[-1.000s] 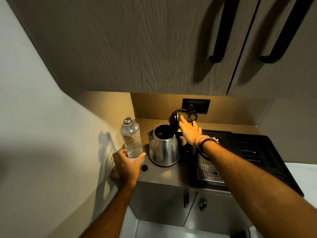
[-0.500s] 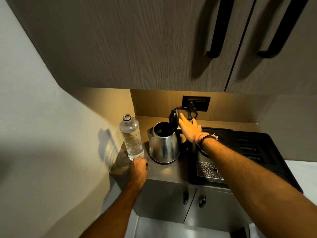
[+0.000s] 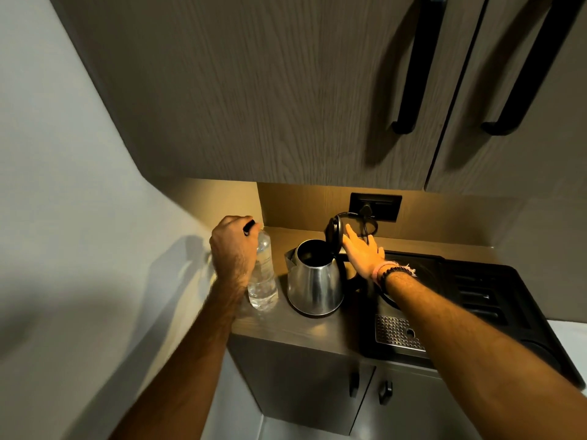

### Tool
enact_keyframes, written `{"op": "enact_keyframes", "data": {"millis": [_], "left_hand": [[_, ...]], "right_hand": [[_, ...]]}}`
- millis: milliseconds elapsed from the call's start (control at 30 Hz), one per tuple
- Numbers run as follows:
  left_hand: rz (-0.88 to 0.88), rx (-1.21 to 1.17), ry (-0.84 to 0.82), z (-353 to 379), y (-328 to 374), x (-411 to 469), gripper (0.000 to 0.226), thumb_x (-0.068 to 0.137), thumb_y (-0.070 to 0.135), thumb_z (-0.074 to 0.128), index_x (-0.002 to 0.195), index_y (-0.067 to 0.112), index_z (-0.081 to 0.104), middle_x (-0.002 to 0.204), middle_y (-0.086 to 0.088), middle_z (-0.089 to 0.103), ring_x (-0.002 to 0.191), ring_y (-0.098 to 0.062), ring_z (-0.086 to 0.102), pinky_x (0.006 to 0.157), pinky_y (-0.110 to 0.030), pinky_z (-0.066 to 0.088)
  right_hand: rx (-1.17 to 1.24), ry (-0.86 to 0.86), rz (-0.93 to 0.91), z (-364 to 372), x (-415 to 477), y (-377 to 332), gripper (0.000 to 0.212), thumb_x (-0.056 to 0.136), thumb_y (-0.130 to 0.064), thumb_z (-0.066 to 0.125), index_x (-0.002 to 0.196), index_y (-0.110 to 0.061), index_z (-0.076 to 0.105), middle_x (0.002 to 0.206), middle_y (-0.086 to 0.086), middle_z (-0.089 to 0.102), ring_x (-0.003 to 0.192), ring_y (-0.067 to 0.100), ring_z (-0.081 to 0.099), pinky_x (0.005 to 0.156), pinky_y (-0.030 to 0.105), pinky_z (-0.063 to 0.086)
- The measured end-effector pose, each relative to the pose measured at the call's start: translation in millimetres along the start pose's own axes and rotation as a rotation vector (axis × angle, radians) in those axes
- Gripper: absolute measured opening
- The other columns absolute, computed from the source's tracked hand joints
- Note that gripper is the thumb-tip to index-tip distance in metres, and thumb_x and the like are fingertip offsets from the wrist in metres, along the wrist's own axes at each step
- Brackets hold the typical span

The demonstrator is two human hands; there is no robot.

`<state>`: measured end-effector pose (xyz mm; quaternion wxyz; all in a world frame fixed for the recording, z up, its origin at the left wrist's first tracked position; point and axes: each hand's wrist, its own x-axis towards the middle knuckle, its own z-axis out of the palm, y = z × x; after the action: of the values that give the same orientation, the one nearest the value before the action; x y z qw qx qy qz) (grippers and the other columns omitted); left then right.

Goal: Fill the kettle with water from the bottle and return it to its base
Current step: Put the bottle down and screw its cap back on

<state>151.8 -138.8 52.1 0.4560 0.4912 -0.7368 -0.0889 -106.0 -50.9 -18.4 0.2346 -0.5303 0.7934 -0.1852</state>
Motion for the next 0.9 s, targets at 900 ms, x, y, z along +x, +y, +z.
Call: {"op": "enact_keyframes", "data": {"millis": [900], "left_hand": [[-0.017, -0.049, -0.022, 10, -21, -5, 0.024, 0.091, 0.025, 0.068, 0.105, 0.007, 0.074, 0.103, -0.009, 0.075, 0.090, -0.024, 0.069, 0.076, -0.026, 0.046]], "right_hand": [[0.047, -0.003, 0.046, -1, 0, 0, 0.092, 0.070, -0.088, 0.007, 0.148, -0.041, -0.003, 0.163, -0.001, 0.003, 0.145, 0.042, -0.006, 0.112, 0.065, -0.003]]}}
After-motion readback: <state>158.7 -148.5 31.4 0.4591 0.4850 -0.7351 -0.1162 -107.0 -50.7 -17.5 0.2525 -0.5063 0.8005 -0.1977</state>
